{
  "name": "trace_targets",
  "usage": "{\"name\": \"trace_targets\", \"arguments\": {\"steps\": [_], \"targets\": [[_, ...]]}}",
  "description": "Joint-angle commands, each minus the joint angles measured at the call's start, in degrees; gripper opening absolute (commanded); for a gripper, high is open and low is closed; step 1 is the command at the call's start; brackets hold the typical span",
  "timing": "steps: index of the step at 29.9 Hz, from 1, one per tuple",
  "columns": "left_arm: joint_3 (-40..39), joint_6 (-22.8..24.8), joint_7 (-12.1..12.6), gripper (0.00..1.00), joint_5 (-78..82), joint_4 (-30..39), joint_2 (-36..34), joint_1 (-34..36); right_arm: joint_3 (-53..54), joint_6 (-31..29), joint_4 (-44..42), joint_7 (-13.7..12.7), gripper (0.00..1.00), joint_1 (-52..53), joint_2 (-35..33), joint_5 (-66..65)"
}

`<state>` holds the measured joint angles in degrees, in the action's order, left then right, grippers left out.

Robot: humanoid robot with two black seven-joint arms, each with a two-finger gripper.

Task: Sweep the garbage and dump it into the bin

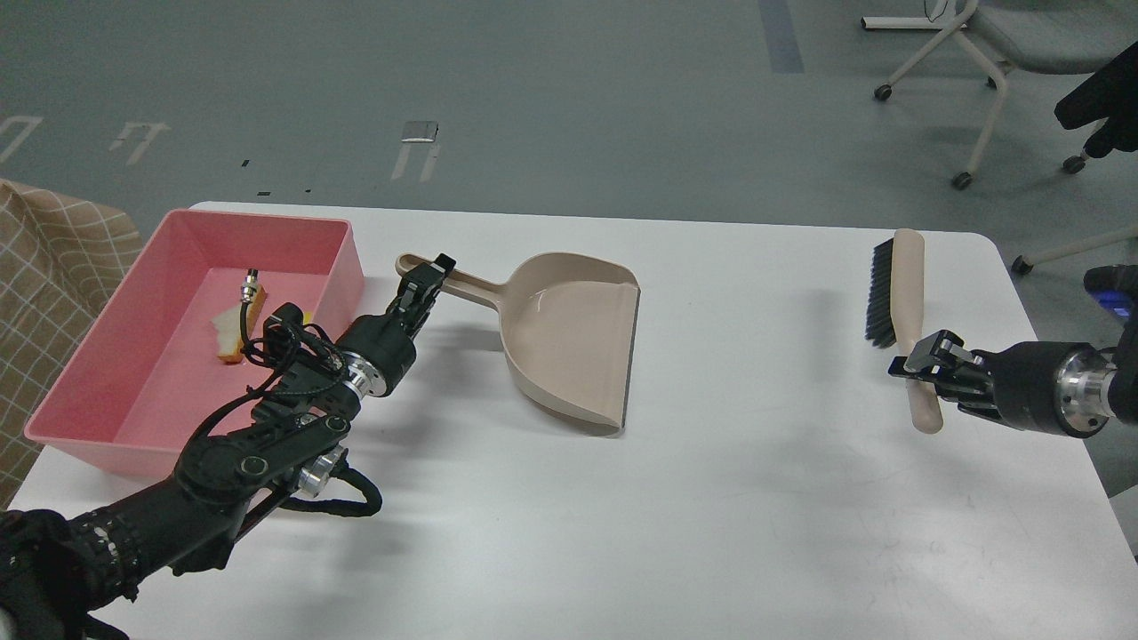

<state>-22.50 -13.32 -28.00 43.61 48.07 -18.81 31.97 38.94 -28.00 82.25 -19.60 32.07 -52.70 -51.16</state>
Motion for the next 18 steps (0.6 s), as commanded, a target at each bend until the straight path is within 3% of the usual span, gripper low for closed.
{"name": "trace_targets", "arguments": {"steps": [1, 8, 18], "targets": [[0.0, 0.0, 0.0, 0.15, 0.0, 0.0, 0.0, -0.3, -1.5, 0.0, -0.4, 0.0, 0.04, -0.1, 0.0, -0.2], [-0.1, -0.2, 0.0, 0.33, 0.0, 0.0, 0.4, -0.8, -3.3, 0.0, -0.9, 0.0, 0.04, 0.0, 0.0, -0.2], [-0.6, -1.2, 0.0, 0.8, -3.6, 0.2, 0.4, -1.0, -3.3, 0.0, -1.1, 0.0, 0.06, -0.1, 0.1, -0.2]]}}
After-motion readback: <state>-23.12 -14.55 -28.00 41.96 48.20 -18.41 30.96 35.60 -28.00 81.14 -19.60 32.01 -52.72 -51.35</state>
